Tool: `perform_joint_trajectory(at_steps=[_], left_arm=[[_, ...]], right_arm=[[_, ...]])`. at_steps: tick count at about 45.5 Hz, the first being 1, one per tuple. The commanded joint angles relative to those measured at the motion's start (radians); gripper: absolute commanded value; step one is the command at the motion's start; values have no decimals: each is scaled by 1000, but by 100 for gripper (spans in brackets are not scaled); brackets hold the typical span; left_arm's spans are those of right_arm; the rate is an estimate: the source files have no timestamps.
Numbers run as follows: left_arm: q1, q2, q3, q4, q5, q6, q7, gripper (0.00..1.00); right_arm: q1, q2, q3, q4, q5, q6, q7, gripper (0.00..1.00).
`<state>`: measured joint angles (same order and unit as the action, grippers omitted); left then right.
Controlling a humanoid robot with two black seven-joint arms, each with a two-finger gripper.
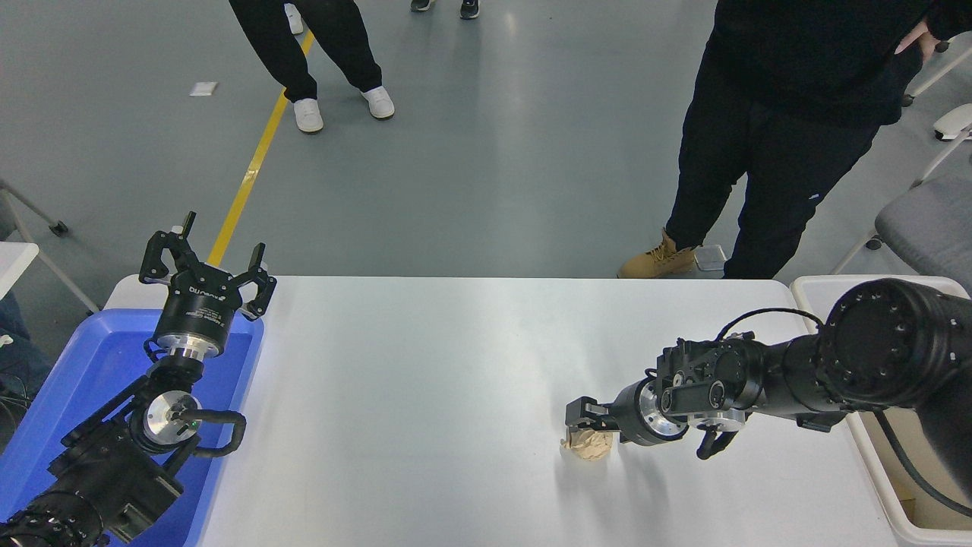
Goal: Pick up paper ball place in dustbin
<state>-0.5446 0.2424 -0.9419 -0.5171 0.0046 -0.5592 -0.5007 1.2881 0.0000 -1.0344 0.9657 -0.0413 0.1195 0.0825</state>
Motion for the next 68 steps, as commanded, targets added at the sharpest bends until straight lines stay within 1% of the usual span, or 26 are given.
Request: perform_joint_trajectory(at_steps=[1, 7, 11, 18, 22, 30, 34, 42, 56, 68], left_arm=[[0, 0, 0, 0, 0, -1, -1, 98], [0, 0, 0, 0, 0, -1, -1, 98], [0, 0, 0, -1, 0, 1, -1, 98], [0, 0, 0, -1, 0, -1, 1, 98], [0, 0, 0, 0, 0, -1, -1, 98], [0, 0, 0, 0, 0, -1, -1, 98], [0, 0, 0, 0, 0, -1, 1, 98], [0, 0, 0, 0, 0, -1, -1, 98], [0, 0, 0, 0, 0, 1, -1, 98], [2, 0, 0, 0, 0, -1, -1, 98]], right_arm=[[46, 0, -29, 24, -31, -4, 17, 0], [126, 0, -32, 39, -32, 5, 56, 0], [195, 0, -62, 68, -35, 6, 69, 0], [322, 0, -93, 159, -37, 15, 71, 0], [399, -52, -90, 225, -43, 42, 72, 0], [585, -155, -98, 373, -48, 140, 71, 0], [697, -222, -102, 442, -48, 170, 71, 0], [841, -287, -105, 502, -49, 259, 69, 0], [1010, -327, -119, 518, -60, 376, 69, 0], [1022, -330, -121, 516, -75, 387, 68, 0]])
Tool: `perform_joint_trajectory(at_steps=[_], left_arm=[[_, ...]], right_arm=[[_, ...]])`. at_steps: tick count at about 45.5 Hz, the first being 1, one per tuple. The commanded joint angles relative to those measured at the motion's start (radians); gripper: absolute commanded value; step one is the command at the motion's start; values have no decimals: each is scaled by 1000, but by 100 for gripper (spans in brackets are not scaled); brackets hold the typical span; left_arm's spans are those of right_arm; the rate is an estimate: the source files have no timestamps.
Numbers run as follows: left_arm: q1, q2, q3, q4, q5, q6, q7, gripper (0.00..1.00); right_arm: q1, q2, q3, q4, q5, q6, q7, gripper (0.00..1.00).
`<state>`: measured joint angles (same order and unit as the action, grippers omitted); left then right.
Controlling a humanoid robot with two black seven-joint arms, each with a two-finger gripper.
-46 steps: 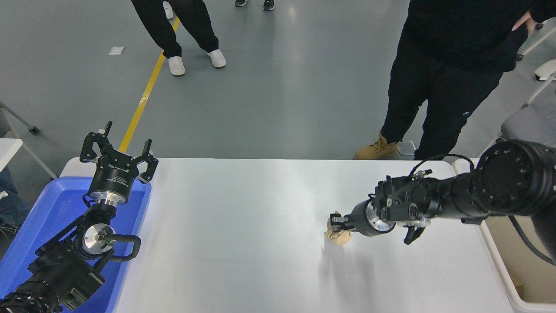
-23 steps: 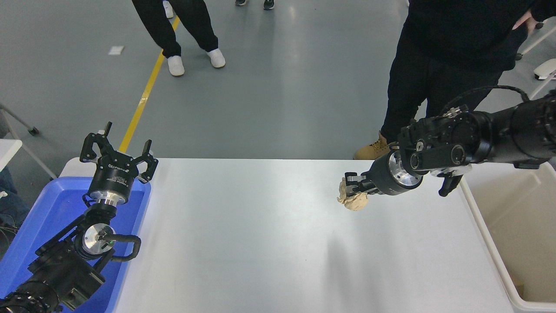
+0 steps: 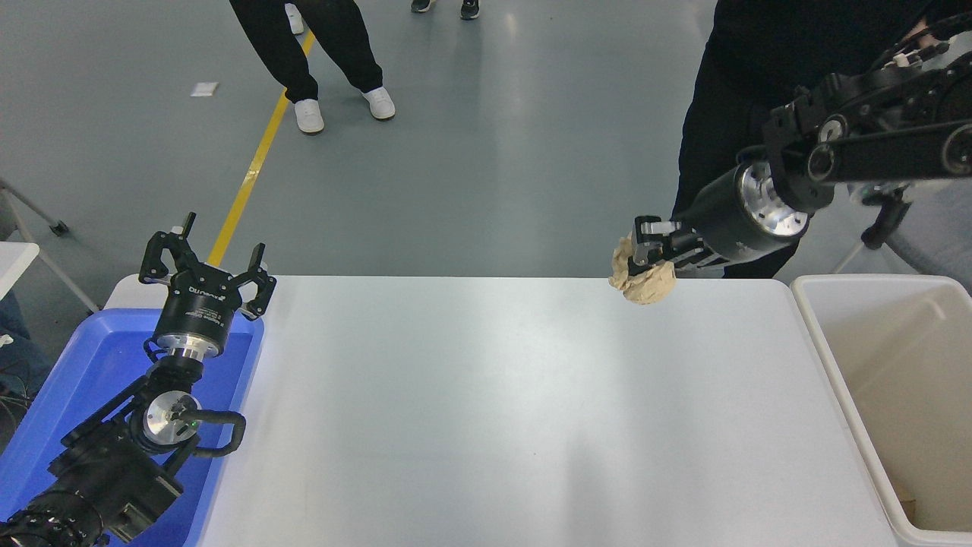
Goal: Pick up paper ball place in dustbin
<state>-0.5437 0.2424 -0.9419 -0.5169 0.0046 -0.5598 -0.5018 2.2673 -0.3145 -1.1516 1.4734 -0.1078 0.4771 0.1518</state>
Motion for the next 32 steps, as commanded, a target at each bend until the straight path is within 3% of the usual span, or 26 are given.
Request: perform_joint_trajectory(at_steps=[1, 20, 32], left_arm=[[1, 0, 0, 0, 0, 0, 0, 98], [-1, 0, 0, 0, 0, 0, 0, 98], [1, 0, 0, 0, 0, 0, 0, 98]], right_arm=[[41, -14, -3, 8, -9, 29, -1, 0], [-21, -38, -13, -27, -27, 23, -1, 0], [-365, -116, -19, -431, -78, 12, -3, 0]])
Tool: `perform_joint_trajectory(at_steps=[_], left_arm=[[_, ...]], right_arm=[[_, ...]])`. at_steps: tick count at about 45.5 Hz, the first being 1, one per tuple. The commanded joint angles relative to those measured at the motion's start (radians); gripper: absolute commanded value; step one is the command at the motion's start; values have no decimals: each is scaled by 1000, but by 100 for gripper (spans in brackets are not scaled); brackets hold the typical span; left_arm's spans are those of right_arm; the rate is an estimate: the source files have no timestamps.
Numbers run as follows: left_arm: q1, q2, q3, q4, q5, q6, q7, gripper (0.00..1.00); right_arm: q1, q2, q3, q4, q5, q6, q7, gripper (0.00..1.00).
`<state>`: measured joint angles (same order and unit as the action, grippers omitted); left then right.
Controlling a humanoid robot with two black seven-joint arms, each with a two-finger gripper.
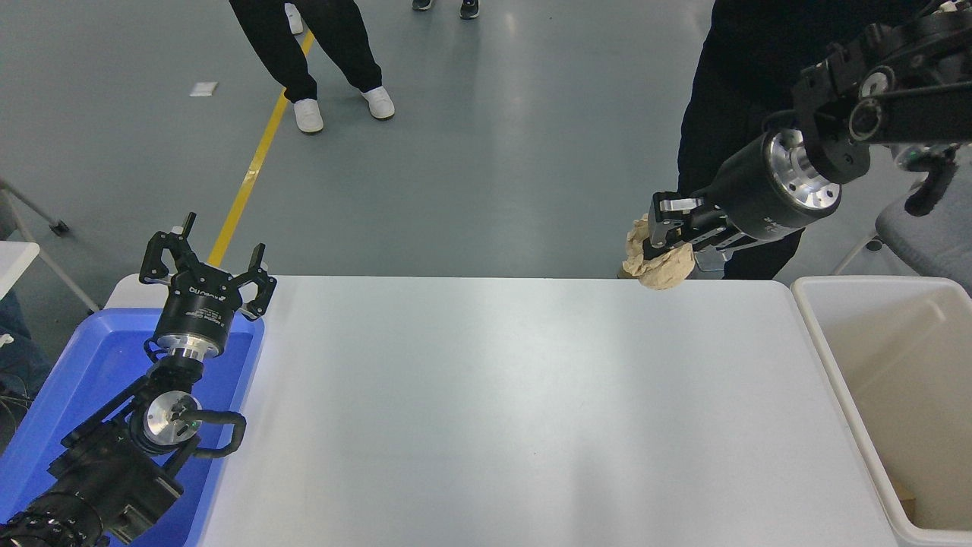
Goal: Pick up paper ball place in dustbin
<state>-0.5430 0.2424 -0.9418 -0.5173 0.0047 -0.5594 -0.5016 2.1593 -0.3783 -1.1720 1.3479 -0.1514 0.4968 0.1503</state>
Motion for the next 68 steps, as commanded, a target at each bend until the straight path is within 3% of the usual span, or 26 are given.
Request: perform_joint_trajectory(at_steps=[1, 15, 25, 44, 68], left_arm=[[0, 0, 0, 0, 0, -1, 0, 98], [0, 0, 0, 0, 0, -1, 0, 98], [0, 0, 0, 0, 0, -1, 0, 98], [-2, 0, 0, 0, 0, 1, 0, 98], [0, 0, 0, 0, 0, 1, 0, 98]], right_arm=[[-294, -57, 5, -353, -34, -7, -1, 0], [-717, -96, 91, -837, -22, -44, -1, 0], [-987, -96, 155, -1046, 29, -196, -9, 0], [-1294, -99, 265, -1110, 225, -446, -9, 0], [-1530, -100, 491, -1155, 237, -570, -8, 0]])
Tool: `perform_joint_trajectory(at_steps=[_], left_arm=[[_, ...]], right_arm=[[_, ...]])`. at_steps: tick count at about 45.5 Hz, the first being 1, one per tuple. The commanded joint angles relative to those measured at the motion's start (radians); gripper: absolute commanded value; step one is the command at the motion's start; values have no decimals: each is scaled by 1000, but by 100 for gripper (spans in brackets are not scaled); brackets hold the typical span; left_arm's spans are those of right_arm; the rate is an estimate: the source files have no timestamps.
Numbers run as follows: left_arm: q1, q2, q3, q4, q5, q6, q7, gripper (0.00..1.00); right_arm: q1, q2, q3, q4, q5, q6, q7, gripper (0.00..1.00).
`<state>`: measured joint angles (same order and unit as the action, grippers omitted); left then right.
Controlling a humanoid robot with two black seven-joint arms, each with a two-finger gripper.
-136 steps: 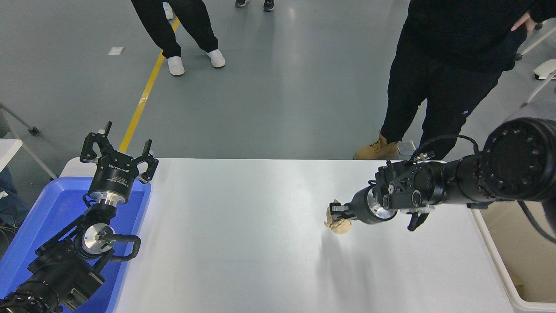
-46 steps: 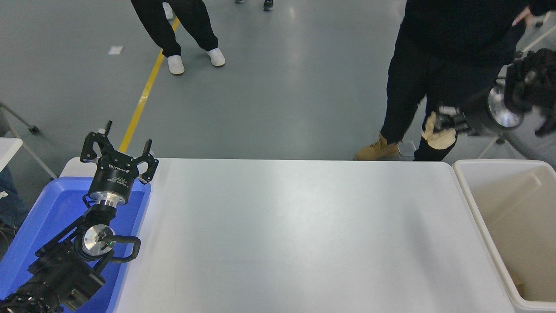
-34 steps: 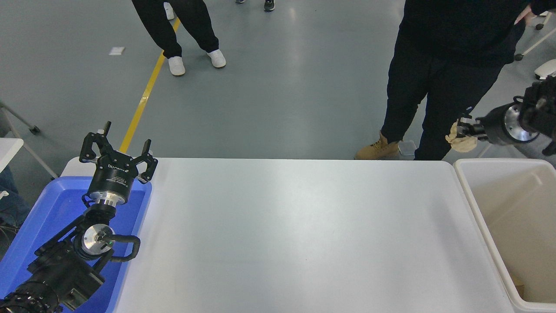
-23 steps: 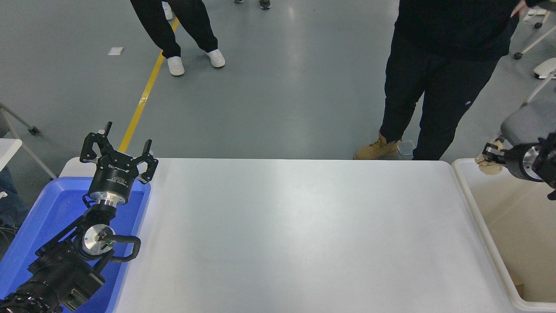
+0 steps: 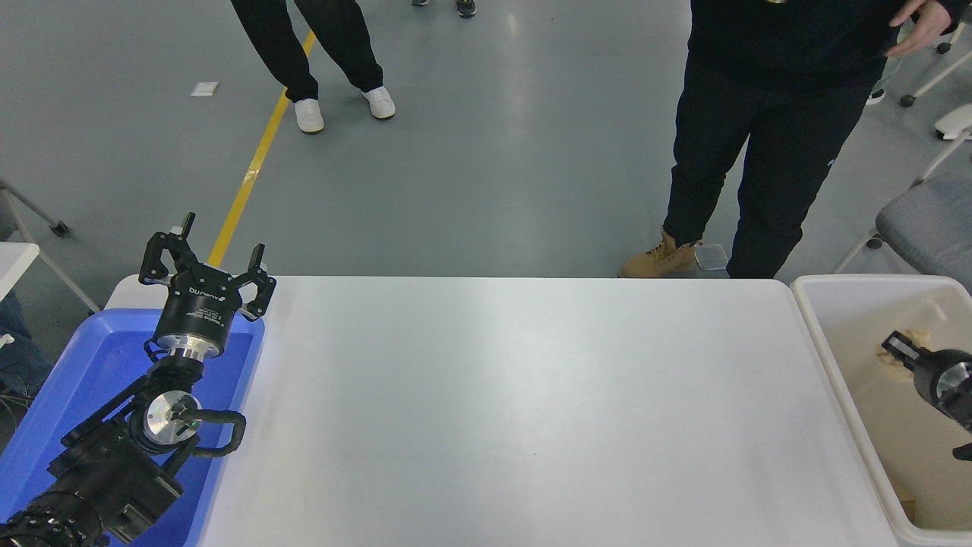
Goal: Pick up paper ball place in dustbin
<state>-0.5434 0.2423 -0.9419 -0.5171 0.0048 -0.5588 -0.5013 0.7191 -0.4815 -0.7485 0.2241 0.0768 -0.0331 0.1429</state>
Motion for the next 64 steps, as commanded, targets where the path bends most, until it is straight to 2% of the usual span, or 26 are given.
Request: perform_joint_trajectory(at_steps=[1, 5, 7, 15, 47, 56, 64], left_arm=[[0, 0, 0, 0, 0, 0, 0, 98], [0, 0, 0, 0, 0, -1, 0, 98], [0, 0, 0, 0, 0, 0, 0, 98], [0, 0, 0, 0, 0, 0, 0, 98], [-1, 0, 0, 0, 0, 0, 0, 98], [-1, 0, 2, 0, 0, -1, 1, 98], [-1, 0, 2, 0, 0, -1, 1, 98]], right_arm=[[-92, 3, 69, -31, 9, -42, 0, 0], [-96, 3, 69, -31, 9, -44, 0, 2], [-95, 4, 74, -31, 9, -47, 0, 11], [-96, 1, 173, -31, 9, -47, -2, 99], [-50, -8, 187, -23, -3, -33, 0, 100], [138, -115, 149, 53, -12, -25, -2, 100], [463, -150, -118, 243, -18, 19, -2, 100]])
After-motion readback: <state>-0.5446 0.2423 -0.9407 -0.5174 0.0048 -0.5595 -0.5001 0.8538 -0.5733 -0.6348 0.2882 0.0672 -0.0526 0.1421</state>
